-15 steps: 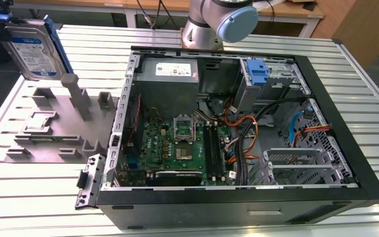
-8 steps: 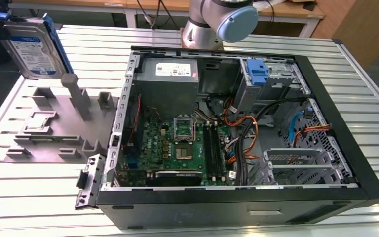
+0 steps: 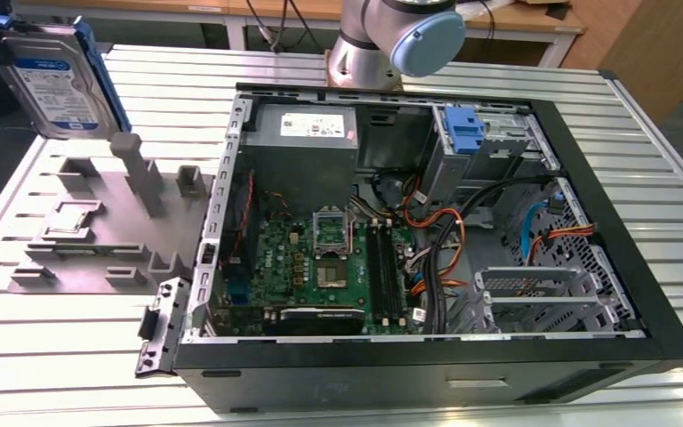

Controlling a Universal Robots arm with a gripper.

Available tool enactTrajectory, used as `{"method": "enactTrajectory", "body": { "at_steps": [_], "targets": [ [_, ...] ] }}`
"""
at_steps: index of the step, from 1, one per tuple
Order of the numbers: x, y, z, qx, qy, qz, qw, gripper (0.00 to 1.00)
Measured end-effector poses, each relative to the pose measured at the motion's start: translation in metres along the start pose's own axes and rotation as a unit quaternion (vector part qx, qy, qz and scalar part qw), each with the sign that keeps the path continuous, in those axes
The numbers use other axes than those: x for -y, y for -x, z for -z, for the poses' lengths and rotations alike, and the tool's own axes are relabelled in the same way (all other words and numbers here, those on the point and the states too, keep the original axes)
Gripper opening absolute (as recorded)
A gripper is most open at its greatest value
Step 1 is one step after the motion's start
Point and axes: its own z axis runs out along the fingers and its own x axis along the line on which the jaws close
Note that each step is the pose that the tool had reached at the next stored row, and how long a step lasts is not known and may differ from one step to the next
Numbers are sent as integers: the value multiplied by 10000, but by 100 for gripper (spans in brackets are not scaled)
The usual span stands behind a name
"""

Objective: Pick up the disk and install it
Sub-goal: 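Pick up the disk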

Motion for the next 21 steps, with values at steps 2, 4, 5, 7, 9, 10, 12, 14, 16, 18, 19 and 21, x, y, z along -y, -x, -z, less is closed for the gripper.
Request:
{"method": "enactTrajectory", "body": {
  "at_steps": [2, 4, 5, 7, 9, 10, 12, 14, 16, 18, 19, 21],
  "targets": [
    [0, 0, 19, 0, -1, 0, 10000, 37],
    [-1, 0, 33, 1, -1, 0, 10000, 37],
    [-1, 0, 37, 1, -1, 0, 10000, 37],
    [0, 0, 40, 1, -2, 0, 10000, 37],
    [-1, 0, 43, 0, 0, 0, 10000, 37],
    [-1, 0, 44, 0, 0, 0, 10000, 37],
    [-1, 0, 44, 0, 0, 0, 10000, 37],
    [-1, 0, 44, 0, -1, 0, 10000, 37],
    [-2, 0, 47, 0, -1, 0, 10000, 37],
    [-2, 0, 57, 0, -1, 0, 10000, 37],
    [-1, 0, 66, 0, 0, 0, 10000, 37],
    [-2, 1, 84, 0, -1, 0, 10000, 37]
  ]
}}
